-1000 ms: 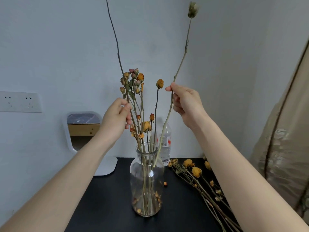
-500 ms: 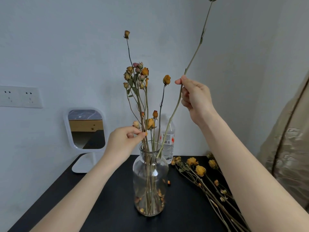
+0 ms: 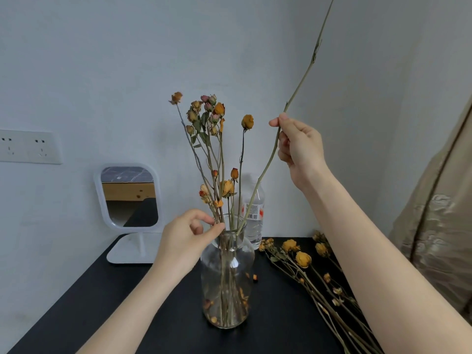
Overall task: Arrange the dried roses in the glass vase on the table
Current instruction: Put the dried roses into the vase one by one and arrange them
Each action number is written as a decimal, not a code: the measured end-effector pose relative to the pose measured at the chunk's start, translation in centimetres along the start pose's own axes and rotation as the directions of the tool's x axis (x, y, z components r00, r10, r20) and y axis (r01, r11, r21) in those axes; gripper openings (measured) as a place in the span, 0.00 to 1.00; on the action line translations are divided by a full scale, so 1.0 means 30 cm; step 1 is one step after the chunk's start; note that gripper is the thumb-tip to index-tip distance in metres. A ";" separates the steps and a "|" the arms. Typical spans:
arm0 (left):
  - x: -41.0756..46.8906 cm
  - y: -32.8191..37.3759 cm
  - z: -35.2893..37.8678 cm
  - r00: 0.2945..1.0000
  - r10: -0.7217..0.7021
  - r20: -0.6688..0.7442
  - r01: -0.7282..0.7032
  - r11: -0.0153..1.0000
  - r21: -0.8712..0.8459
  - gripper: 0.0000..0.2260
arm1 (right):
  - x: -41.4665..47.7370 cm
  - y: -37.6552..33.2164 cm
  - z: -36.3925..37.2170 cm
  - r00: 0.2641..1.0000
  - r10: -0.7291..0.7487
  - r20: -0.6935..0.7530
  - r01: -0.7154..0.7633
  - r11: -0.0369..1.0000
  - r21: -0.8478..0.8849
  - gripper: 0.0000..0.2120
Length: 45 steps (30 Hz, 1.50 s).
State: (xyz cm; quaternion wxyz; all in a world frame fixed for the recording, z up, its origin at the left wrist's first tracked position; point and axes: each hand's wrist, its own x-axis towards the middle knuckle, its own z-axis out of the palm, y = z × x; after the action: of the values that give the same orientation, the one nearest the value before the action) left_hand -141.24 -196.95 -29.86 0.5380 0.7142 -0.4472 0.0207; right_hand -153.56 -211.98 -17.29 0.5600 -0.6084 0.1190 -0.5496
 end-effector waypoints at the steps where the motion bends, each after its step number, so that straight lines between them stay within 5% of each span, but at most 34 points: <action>1: -0.011 -0.013 0.008 1.000 -0.024 -0.003 0.024 0.999 -0.034 0.08 | -0.001 -0.003 0.001 1.000 -0.002 -0.002 0.002 1.000 0.005 0.13; 8: -0.050 -0.082 0.102 0.970 -0.183 0.160 0.209 0.965 -0.161 0.32 | 0.001 -0.028 0.020 0.998 -0.048 -0.031 0.049 0.998 0.036 0.13; 16: -0.044 -0.077 0.174 0.975 -0.168 0.145 0.196 0.958 -0.211 0.19 | -0.015 0.025 0.027 0.999 -0.044 0.013 0.045 0.994 -0.099 0.14; 27: -0.026 -0.108 0.152 0.944 -0.153 0.293 0.227 0.944 -0.239 0.20 | -0.111 0.124 0.014 0.967 0.135 0.217 -0.054 0.937 -0.345 0.12; 45: 0.028 -0.153 0.120 0.882 -0.159 0.443 0.283 0.932 -0.227 0.16 | -0.147 0.195 -0.006 0.886 0.235 0.399 0.096 0.749 -0.656 0.10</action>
State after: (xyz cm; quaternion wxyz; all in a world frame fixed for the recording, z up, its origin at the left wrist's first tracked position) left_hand -139.31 -200.20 -34.39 0.5258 0.6637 -0.4647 -0.2592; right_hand -152.57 -210.74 -24.45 0.3416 -0.8727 0.1927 -0.2906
